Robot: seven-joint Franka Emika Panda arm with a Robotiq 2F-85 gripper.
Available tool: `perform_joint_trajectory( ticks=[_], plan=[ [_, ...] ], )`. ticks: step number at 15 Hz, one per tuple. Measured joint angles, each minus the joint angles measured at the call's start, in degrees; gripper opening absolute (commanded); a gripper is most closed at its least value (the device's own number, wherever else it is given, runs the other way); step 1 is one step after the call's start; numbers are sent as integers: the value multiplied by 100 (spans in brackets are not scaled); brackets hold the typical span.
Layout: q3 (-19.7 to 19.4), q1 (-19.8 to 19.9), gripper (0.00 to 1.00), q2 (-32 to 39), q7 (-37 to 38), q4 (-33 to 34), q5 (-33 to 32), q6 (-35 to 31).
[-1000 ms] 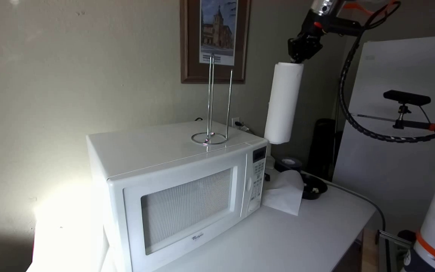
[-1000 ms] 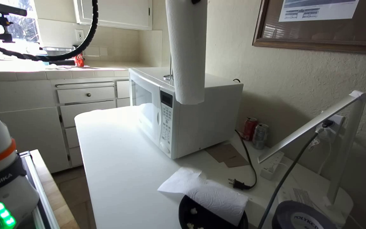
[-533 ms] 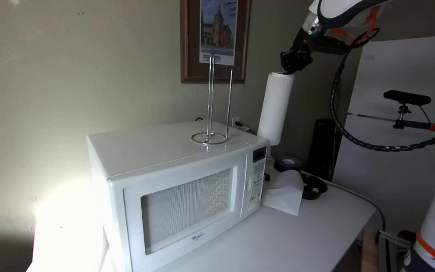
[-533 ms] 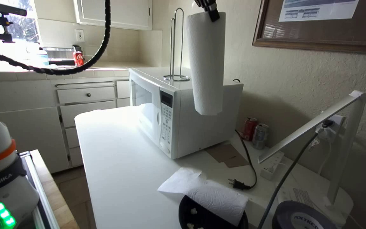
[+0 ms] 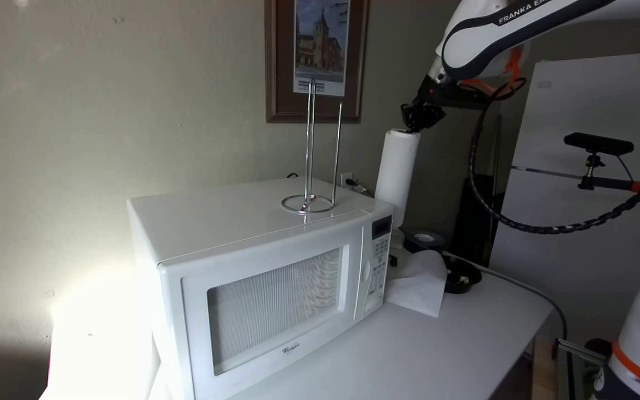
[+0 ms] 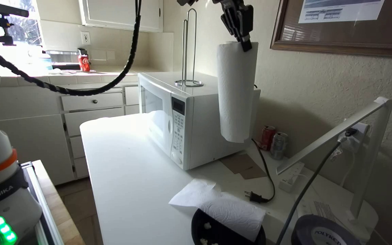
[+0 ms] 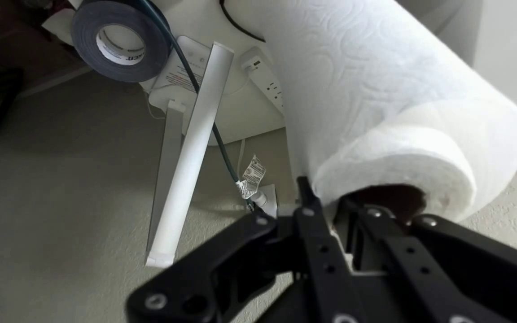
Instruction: Remove the paper towel roll from the silver stand.
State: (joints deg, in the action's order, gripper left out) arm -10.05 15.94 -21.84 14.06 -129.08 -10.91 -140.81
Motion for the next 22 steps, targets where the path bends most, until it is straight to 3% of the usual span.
perform_joint_trajectory(
  ticks=[11,22],
  plan=[
    [-226,0,4,1038,-305,4,365,-849],
    [-327,-59,4,1641,-622,-18,733,-1194]
  ],
)
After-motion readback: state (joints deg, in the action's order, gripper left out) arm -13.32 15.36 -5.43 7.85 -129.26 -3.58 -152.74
